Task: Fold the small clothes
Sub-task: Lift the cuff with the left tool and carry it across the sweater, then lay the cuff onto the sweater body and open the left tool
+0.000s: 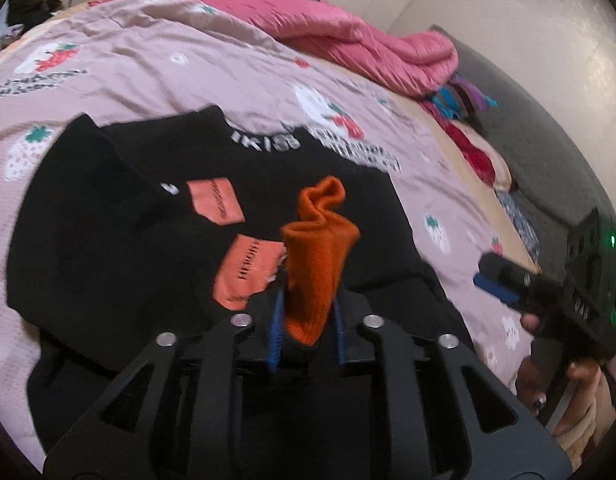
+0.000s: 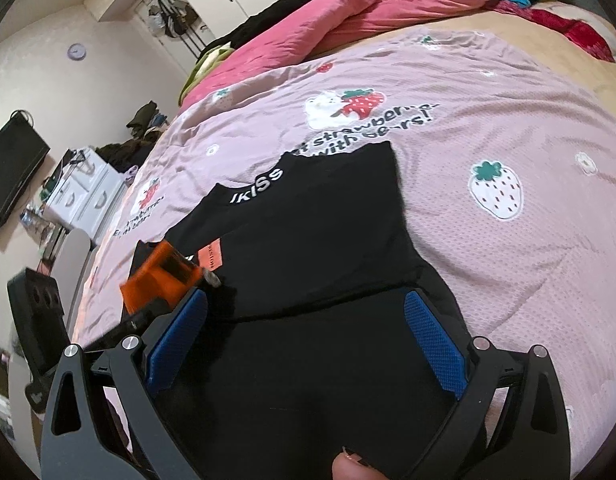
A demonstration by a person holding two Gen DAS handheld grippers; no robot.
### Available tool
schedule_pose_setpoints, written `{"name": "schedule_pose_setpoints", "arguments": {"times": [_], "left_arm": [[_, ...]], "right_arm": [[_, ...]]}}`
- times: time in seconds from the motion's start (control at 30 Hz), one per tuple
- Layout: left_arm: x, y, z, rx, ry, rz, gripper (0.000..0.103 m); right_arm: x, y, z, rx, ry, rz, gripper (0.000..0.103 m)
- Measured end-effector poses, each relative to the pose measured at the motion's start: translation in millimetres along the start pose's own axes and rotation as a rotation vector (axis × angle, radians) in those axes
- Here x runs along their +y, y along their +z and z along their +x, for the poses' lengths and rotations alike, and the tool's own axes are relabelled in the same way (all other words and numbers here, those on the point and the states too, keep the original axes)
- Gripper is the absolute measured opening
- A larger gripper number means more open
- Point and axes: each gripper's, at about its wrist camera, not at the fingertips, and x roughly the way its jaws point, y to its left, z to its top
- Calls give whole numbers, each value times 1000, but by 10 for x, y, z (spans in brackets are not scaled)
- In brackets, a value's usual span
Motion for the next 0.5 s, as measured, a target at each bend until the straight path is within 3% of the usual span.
{"name": "schedule_pose_setpoints", "arguments": {"times": [0.1,0.13,0.23,0.27,0.5], "left_arm": [[-56,-53,55,60,-46,9,28],[-76,-68,43,64,-52,19,36],[-107,-94,-39,63,-40,55,44],[-103,-94,-65,62,-38,61,53],[62,-10,-234,45,58,88,92]], "right_arm": [[-24,-16,1,-5,-46,-4,99],[-34,-27,9,-2,-56,-3,99],[-28,-77,54,16,-45,6,99],[-3,-106,80,21,-42,-3,99],[260,-306,394,96,-24,-82,98]]}}
